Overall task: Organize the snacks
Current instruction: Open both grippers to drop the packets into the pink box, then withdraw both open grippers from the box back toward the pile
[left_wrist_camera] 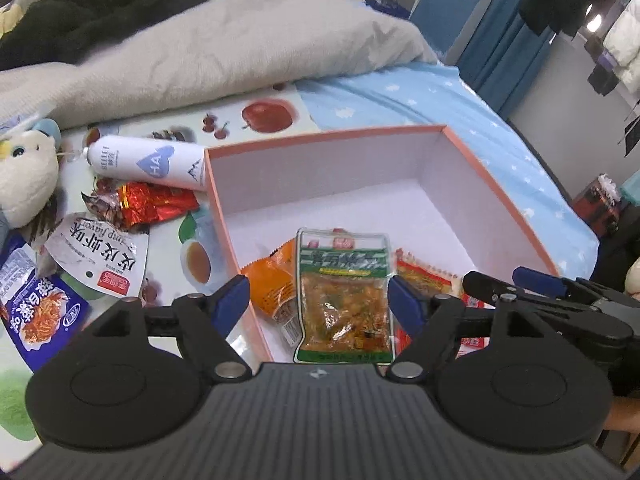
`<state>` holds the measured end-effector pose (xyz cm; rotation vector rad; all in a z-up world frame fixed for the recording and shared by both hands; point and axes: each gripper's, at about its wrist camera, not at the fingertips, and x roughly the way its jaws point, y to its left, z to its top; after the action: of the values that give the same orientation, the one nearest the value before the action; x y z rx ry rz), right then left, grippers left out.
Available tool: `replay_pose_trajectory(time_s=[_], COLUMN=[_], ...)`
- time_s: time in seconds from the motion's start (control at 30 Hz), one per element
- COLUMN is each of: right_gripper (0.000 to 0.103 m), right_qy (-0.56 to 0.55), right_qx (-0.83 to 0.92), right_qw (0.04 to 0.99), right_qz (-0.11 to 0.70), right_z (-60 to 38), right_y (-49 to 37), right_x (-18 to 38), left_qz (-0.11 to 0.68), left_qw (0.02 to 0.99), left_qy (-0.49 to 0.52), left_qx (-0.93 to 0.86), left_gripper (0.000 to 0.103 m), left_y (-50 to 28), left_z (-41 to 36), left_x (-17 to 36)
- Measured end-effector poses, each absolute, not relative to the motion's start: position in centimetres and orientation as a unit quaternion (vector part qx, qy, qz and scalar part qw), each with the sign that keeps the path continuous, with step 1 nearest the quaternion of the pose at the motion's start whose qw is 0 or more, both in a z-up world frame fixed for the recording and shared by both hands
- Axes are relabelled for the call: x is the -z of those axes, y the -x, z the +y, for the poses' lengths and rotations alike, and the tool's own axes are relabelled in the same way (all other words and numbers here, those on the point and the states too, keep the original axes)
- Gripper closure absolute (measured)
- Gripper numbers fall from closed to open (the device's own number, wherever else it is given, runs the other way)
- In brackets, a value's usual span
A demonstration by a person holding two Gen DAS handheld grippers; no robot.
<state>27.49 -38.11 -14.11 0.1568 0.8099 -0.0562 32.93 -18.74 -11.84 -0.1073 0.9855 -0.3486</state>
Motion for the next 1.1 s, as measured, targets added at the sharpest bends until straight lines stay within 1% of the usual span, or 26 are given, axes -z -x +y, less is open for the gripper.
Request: replay_pose_trajectory(time_s=[0.17, 0.3, 0.67, 0.87, 1.1], right_gripper=[0.03, 0.03, 0.03, 0.03, 0.03], right_qy=[-0.081, -0.081, -0.077, -0.07, -0.063], right_qx=[0.023, 0.015, -0.014, -0.042, -0.076], right_qw=[0.926, 0.935, 0.956, 0.962, 0.963], right_qz=[0.369, 0.344, 0.284, 0.262, 0.25], right_z=[-38.0, -37.4, -34.5, -32.0, -28.7], right_y=[-26.4, -25.3, -22.4, -20.9, -19.8], right_x=[12.1, 10.1, 5.3, 3.9, 3.5], left_qz=[0.447, 0.42, 0.365, 0.337, 0.322], left_qw=[0.879, 0.893, 0.919, 0.931, 0.939], left_qy=[0.05, 0.048, 0.06, 0.066, 0.081], left_qx=[0.16, 0.156, 0.137, 0.121, 0.095], left_gripper=[0.018, 0.016, 0.015, 0.015, 0.015], left_y=[-31.6, -30.0, -25.6, -23.1, -20.3], left_z=[-17.9, -16.9, -12.7, -10.0, -6.5], left_x=[9.5, 7.3, 2.6, 1.2, 1.1])
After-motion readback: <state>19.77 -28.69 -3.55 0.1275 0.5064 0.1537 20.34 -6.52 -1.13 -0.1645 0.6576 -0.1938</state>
